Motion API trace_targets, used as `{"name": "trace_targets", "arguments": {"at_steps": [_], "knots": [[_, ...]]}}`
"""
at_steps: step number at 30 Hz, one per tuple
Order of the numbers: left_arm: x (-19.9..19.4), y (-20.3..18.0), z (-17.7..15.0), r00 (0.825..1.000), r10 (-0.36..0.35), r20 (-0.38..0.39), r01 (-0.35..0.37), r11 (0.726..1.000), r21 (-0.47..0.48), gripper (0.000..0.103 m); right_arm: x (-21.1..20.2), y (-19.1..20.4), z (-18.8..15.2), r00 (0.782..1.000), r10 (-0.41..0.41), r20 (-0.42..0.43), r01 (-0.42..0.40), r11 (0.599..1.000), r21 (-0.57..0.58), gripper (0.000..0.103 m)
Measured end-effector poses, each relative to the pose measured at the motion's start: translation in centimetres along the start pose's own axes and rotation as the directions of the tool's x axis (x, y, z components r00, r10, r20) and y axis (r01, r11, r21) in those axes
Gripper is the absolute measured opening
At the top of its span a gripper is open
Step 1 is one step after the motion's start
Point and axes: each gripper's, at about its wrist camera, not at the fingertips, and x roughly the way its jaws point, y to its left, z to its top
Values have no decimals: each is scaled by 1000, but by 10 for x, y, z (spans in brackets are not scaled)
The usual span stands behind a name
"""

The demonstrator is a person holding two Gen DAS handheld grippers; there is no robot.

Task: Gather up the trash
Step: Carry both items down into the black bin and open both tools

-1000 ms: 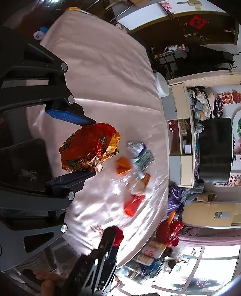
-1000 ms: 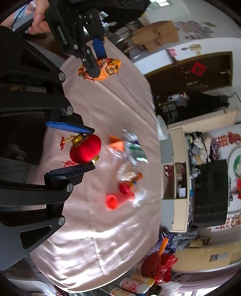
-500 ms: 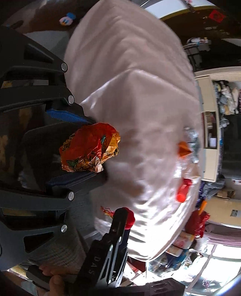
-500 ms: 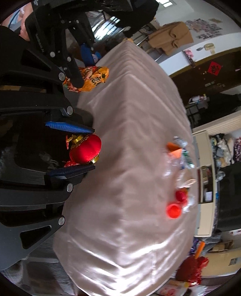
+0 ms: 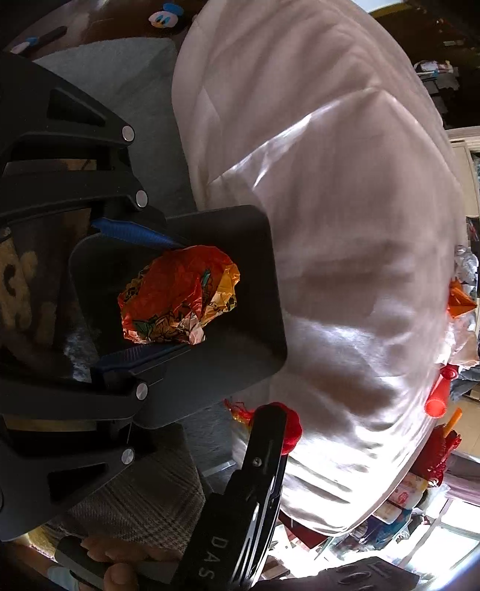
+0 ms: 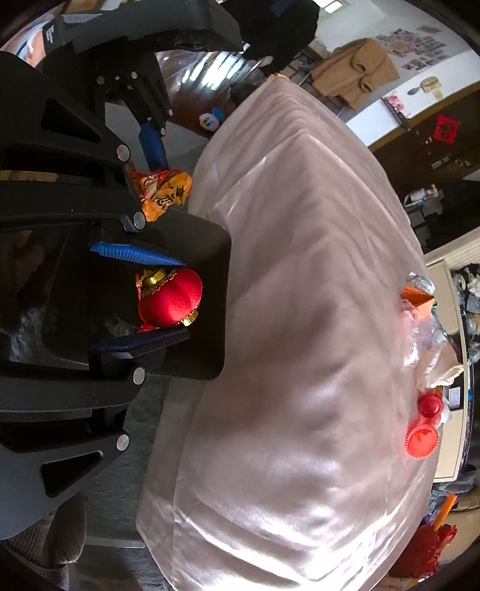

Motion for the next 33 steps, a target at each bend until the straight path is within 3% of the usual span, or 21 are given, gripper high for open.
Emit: {"name": "trace_targets", "arguments": {"at_steps": [6, 9, 11, 14, 18, 24, 33], "knots": [[2, 1, 3, 1000, 1, -9, -1, 1000, -6, 50, 3, -3, 1, 1000, 3, -6, -3, 1000, 7, 36], [1, 4, 4, 1000, 6, -16, -6, 1000, -9, 54, 1, -5, 2, 1000, -8, -3, 8, 1000, 17, 62], [0, 7, 4, 1000, 9, -17, -9, 1000, -14, 57, -1, -7, 3, 1000, -18, 3, 18, 1000, 24, 65], [-5, 11, 5, 1000, 27, -10, -27, 1000, -15, 66, -6, -13, 5, 999, -33, 11, 33, 998, 44, 67], [-18, 16, 9, 997, 77, 12, -77, 997, -11, 94, -21, -27, 10, 995, -89, 43, 85, 993, 76, 79], [-38, 21, 22, 993, 102, 63, -101, 995, -14, 95, -48, -45, 23, 988, -119, 98, 107, 987, 117, 92], [-56, 19, 53, 984, 114, 141, -112, 994, -16, 95, -73, -59, 61, 973, -147, 177, 125, 983, 134, 94]]}}
